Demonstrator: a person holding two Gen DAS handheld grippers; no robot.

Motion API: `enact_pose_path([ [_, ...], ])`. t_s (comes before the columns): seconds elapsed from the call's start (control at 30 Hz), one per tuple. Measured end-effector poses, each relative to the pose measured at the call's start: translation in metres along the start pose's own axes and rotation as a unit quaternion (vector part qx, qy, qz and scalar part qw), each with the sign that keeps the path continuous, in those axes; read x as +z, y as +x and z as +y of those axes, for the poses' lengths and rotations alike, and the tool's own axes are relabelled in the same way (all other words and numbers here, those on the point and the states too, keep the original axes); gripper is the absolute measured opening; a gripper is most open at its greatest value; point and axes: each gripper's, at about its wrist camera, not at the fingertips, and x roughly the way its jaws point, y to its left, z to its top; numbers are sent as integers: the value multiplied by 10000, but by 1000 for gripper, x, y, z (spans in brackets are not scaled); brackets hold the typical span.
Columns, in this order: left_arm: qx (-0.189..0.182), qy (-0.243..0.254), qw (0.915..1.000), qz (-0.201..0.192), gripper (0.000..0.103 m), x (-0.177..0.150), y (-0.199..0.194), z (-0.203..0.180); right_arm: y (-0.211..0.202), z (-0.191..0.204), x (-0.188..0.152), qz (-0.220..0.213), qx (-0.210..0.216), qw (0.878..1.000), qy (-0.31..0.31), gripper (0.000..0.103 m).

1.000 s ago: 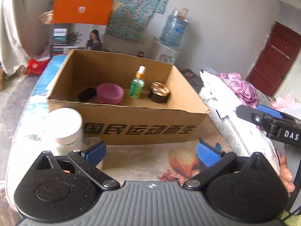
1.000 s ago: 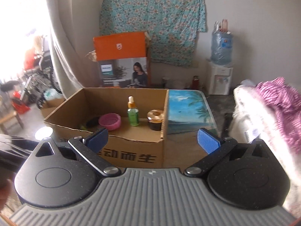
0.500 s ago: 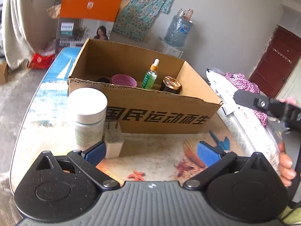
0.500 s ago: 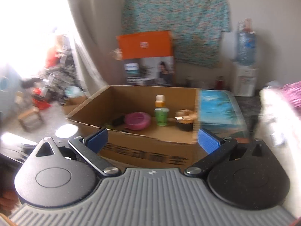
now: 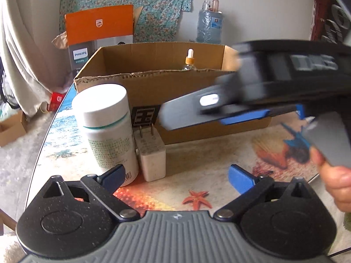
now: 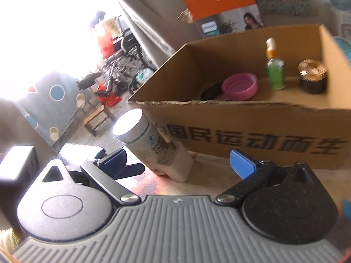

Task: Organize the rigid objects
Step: 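Move the open right tool back to the white plug charger, then grasp the white plug charger around its body with the right tool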

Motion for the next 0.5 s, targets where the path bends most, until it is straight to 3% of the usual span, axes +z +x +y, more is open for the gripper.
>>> enact_pose_path([
  [0.07, 107, 105, 9999, -36, 96, 0, 2, -2, 14, -2, 1, 72, 68, 9999, 54, 92],
  [0.23, 90, 47, 9999, 24, 76, -2, 11, -1, 39, -12, 3, 277, 342, 9981, 427, 66],
  [0.33, 83, -46, 9999, 46, 73, -2, 15, 1, 50, -16, 2, 409, 446, 9966, 564, 54],
  [0.5, 44, -247, 9997, 70, 72, -1, 22, 7, 65, -26, 1, 541, 523, 9940, 800, 44],
])
